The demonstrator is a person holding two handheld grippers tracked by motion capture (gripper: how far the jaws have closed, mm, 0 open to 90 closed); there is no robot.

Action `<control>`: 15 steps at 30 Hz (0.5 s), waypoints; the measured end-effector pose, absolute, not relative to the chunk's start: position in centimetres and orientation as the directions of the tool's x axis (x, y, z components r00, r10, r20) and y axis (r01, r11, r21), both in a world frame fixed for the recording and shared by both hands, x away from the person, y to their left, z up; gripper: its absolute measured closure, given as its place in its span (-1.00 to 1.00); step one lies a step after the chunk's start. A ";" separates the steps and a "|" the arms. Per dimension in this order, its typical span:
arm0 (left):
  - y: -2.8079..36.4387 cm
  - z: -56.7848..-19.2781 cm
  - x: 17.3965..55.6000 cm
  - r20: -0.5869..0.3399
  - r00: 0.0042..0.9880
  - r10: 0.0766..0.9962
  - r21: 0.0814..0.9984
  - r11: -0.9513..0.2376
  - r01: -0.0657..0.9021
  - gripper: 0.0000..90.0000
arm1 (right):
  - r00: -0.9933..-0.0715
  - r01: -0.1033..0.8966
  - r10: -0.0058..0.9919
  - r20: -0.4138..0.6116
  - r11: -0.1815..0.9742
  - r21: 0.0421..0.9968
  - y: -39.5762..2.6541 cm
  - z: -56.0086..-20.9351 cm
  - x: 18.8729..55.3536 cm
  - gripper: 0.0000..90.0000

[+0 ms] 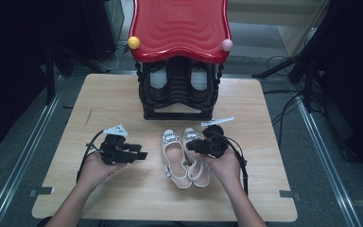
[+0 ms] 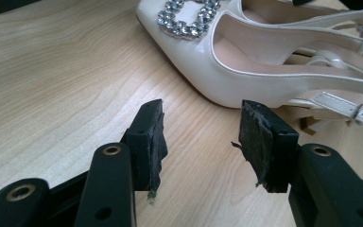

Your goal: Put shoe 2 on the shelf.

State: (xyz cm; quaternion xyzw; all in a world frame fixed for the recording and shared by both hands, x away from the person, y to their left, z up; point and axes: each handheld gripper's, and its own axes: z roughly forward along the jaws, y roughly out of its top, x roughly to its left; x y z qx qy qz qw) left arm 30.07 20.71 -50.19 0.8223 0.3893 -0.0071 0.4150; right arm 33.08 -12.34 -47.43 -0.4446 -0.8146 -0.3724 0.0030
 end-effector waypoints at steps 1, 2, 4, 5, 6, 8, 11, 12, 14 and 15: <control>20.7 -50.2 30.1 -0.332 0.698 0.635 0.680 -0.352 0.644 0.13 | -0.607 0.730 0.721 0.336 0.338 0.593 -11.9 -47.6 33.0 0.47; 20.6 -50.3 30.1 -0.331 0.698 0.635 0.680 -0.352 0.643 0.13 | -0.610 0.732 0.716 0.338 0.346 0.588 -11.7 -47.7 33.0 0.46; 20.5 -50.3 30.2 -0.330 0.699 0.634 0.684 -0.351 0.640 0.13 | -0.618 0.734 0.711 0.335 0.368 0.571 -11.0 -47.9 32.9 0.45; 20.4 -50.2 30.3 -0.325 0.701 0.635 0.682 -0.356 0.639 0.13 | -0.619 0.736 0.710 0.336 0.375 0.564 -10.7 -48.0 32.9 0.44; 20.3 -50.1 30.3 -0.321 0.704 0.634 0.678 -0.365 0.638 0.13 | -0.622 0.735 0.708 0.335 0.380 0.562 -10.5 -48.0 32.8 0.43; 20.2 -50.0 30.4 -0.320 0.709 0.629 0.686 -0.363 0.631 0.13 | -0.623 0.737 0.709 0.330 0.391 0.551 -10.0 -48.0 32.7 0.42; 20.1 -50.0 30.5 -0.314 0.716 0.624 0.683 -0.375 0.627 0.13 | -0.621 0.741 0.721 0.307 0.413 0.529 -9.4 -48.2 32.7 0.42; 20.0 -50.0 30.6 -0.312 0.713 0.627 0.681 -0.376 0.628 0.13 | -0.618 0.746 0.722 0.311 0.414 0.522 -9.3 -48.2 32.7 0.41; 19.9 -50.1 30.7 -0.318 0.714 0.624 0.682 -0.372 0.629 0.14 | -0.611 0.753 0.730 0.308 0.415 0.511 -9.2 -48.3 32.8 0.42; 19.9 -50.1 30.7 -0.318 0.716 0.621 0.683 -0.374 0.627 0.14 | -0.608 0.756 0.734 0.302 0.419 0.503 -9.1 -48.2 32.8 0.42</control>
